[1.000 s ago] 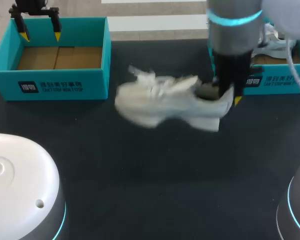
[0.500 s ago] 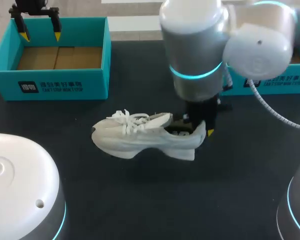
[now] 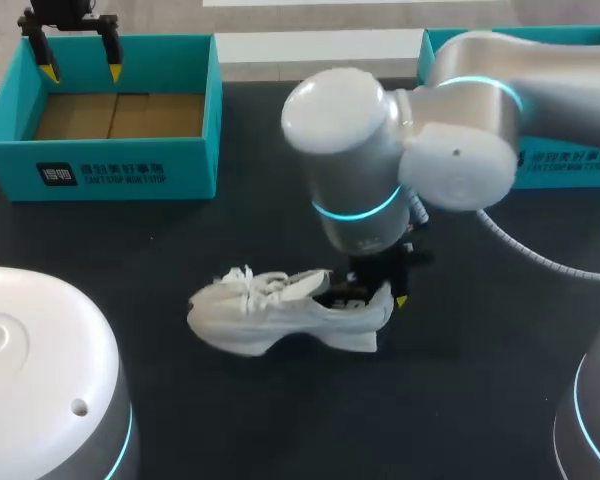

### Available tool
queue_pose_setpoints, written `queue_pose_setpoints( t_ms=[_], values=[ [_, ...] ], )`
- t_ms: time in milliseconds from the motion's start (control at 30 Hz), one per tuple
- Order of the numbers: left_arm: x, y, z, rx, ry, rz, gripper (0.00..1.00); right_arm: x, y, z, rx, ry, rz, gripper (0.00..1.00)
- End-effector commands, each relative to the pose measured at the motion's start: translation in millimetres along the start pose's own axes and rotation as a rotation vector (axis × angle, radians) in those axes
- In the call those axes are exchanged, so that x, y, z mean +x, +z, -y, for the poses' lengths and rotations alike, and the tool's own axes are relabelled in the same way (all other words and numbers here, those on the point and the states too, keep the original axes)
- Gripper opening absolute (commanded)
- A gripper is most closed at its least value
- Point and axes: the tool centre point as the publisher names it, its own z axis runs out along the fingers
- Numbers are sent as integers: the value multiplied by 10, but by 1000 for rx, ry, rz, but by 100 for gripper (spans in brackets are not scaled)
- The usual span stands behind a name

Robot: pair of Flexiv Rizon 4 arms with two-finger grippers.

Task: Take the shoe out of the shoebox, open the shoe tongue, remove and reinsert the insole, then place the shoe into the shoebox

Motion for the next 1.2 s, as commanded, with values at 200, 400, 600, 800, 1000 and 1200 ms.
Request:
queue_pose_setpoints(
  t_ms=[200,400,600,800,1000,1200],
  values=[
    [1,-2,-6,0,0,1,100,135,202,2,25,-22,60,0],
    [1,-2,-6,0,0,1,100,131,223,3,31,-1,74,7],
    [1,-2,-6,0,0,1,100,93,133,-10,23,3,77,91],
    [1,-2,-6,0,0,1,100,42,-199,-8,-8,-36,35,100],
    [1,-2,-6,0,0,1,100,-63,-584,-75,-46,-115,2,100],
    [1,-2,-6,0,0,1,100,-206,-925,-175,-83,-220,-38,100]
  ],
)
